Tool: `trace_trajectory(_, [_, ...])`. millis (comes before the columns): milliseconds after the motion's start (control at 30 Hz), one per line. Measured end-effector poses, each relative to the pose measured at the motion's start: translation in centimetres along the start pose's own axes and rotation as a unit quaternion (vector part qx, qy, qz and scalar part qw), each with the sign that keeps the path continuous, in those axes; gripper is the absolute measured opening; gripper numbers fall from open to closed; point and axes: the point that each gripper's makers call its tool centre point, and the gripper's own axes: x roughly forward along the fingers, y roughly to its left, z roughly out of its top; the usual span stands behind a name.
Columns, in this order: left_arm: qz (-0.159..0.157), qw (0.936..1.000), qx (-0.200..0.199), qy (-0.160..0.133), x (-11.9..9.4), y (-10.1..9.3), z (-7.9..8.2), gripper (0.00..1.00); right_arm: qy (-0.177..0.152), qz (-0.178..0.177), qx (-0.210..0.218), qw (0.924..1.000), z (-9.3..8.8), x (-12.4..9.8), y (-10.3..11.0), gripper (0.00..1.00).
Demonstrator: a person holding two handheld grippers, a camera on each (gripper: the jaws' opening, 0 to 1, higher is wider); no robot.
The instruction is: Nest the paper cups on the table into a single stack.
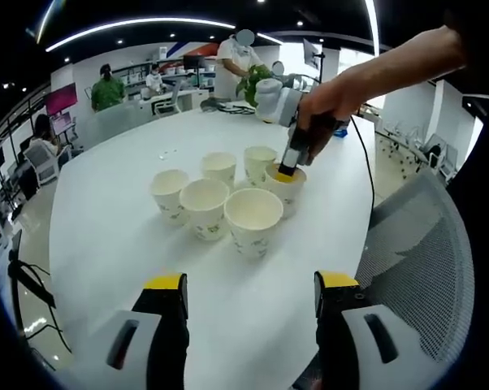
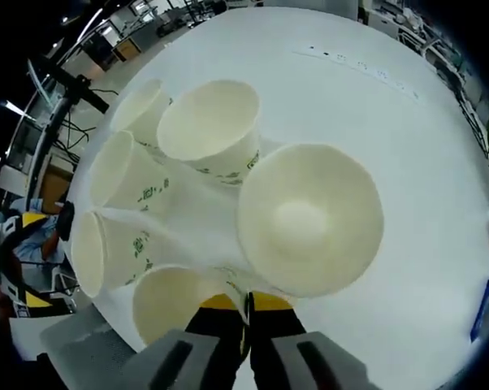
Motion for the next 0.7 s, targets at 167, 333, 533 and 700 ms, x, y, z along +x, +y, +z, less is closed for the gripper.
trace_trajectory(167, [-0.001, 1.0, 0.001, 0.0, 0.1, 0.1, -0.1, 0.61, -0.006, 0.003, 0.0, 1.0, 0.2, -0.7, 0.2, 0.0])
trace_trajectory(333, [-0.001, 1.0, 0.002, 0.0, 0.1, -0.3, 0.2, 0.61, -0.011, 0.003, 0.0, 0.9999, 0.5, -1.2, -0.1, 0.0])
trace_trajectory(533, [-0.004, 1.0, 0.003, 0.001, 0.3, -0.7, 0.4, 0.61, -0.013, 0.003, -0.009, 0.9999, 0.3, -2.1, 0.1, 0.0])
trace_trajectory(700, [-0.006, 1.0, 0.004, 0.001, 0.5, -0.6, 0.3, 0.61, -0.02, 0.002, -0.022, 0.9996, 1.0, -2.7, -0.1, 0.0])
